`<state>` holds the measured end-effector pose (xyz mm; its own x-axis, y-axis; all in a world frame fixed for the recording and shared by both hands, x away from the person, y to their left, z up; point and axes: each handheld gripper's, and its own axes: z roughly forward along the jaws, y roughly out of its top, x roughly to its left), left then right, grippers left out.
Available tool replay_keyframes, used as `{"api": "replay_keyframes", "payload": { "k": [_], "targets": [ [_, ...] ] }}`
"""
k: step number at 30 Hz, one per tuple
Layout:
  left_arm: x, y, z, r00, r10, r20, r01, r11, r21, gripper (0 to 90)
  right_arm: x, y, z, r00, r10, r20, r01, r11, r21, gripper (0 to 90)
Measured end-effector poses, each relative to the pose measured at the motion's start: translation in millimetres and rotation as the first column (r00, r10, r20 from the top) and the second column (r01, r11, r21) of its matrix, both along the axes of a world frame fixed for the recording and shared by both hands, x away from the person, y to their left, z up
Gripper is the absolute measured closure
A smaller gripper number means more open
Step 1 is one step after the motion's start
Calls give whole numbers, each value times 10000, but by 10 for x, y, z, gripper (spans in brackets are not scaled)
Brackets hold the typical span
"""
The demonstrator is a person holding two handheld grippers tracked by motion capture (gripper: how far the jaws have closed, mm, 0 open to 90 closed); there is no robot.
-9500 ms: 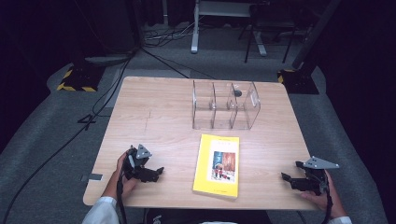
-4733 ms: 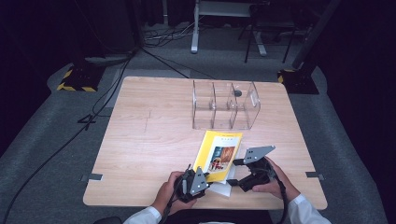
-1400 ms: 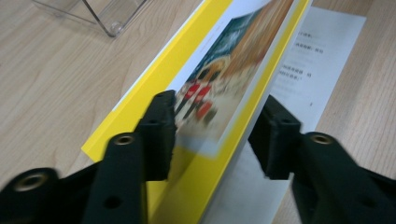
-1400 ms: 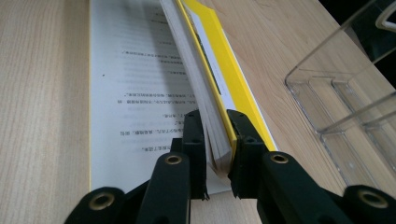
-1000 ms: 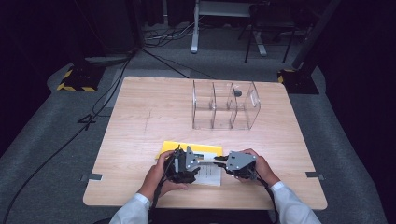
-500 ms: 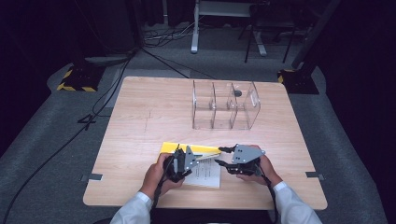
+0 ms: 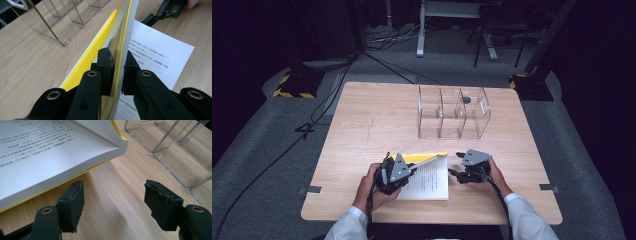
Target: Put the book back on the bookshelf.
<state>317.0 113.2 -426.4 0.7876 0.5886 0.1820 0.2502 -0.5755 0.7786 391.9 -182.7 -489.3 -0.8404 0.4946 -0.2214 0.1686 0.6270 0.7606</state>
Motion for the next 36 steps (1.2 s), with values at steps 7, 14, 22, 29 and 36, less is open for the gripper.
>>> {"api": "replay_keyframes", "payload": {
  "k": [7, 14, 22, 29, 36],
  "targets": [
    [8, -12, 30, 9999, -106, -66, 103, 9990, -434, 809, -38, -43, 88, 9999, 157, 65, -163, 9952, 968, 373],
    [82, -244, 65, 9961, -883, -33, 875, 9907, -1042, 812, -105, -304, 350, 9981, -263, 566, 163, 9850, 1717, 460],
    [150, -527, 64, 9879, -1516, 312, 1546, 9773, -1449, 801, -136, -448, 575, 9941, -508, 960, 262, 9698, 2423, 461],
    [160, -567, 69, 9854, -1648, 421, 1698, 9671, -1893, 795, -170, -528, 707, 9946, -344, 974, 38, 9545, 2982, 472],
    [81, -458, 71, 9857, -1640, 386, 1682, 9712, -1685, 767, -266, -370, 805, 9912, 130, 1314, -538, 9484, 3124, 472]
  ]
}}
